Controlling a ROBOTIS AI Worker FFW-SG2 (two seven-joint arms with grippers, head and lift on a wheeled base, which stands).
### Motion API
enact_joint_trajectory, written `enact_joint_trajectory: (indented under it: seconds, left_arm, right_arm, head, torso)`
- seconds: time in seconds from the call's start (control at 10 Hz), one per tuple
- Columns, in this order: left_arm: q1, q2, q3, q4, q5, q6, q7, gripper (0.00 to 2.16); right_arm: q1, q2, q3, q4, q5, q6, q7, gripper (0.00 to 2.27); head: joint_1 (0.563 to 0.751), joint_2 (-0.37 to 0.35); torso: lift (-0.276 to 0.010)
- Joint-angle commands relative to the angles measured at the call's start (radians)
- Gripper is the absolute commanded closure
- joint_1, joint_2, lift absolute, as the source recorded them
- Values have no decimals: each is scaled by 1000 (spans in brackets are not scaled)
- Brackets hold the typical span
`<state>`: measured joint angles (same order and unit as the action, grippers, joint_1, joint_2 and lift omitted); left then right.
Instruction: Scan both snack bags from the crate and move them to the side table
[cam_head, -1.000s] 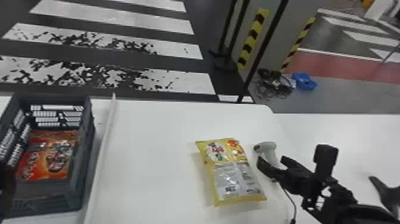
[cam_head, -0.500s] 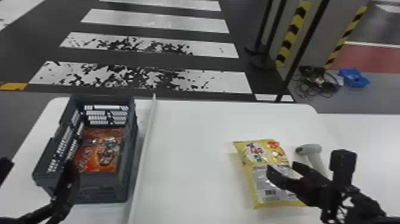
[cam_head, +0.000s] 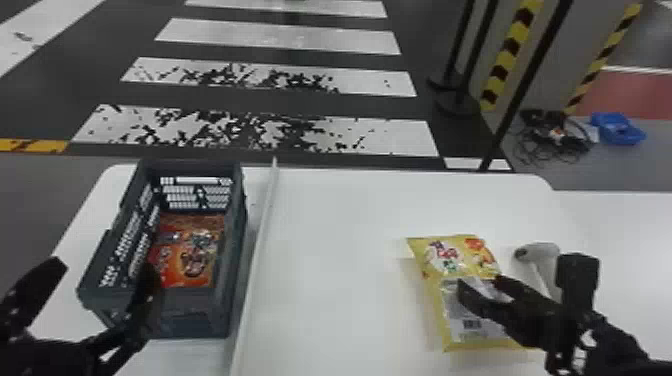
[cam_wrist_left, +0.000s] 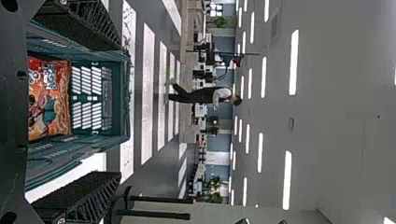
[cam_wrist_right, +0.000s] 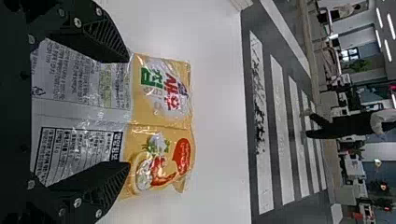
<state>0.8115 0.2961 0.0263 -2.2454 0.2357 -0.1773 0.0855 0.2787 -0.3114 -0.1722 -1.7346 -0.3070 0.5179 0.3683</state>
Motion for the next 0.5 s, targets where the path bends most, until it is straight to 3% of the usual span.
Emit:
enact_joint_trajectory:
  seconds: [0.0, 0.1, 0.2, 0.4]
  left_arm:
    - [-15, 2, 1, 12, 11, 20, 0, 33]
    - [-21, 2, 1, 20, 13, 20, 0, 33]
    - [-28, 2, 1, 26, 14, 20, 0, 33]
    - [-45, 2, 1, 38, 24, 20, 0, 33]
  right_arm:
    - [-21, -2, 13, 46, 9, 15, 0, 518]
    - [-38, 0, 16, 76, 8, 18, -2, 1723]
    - [-46, 0, 16, 89, 17, 18, 0, 2246]
    - [-3, 0, 11, 52, 48, -101, -5, 2246]
  head:
    - [695, -93]
    - [695, -97]
    - [695, -95]
    - [695, -96]
  torso:
    - [-95]
    - [-95]
    - [-95]
    - [-95]
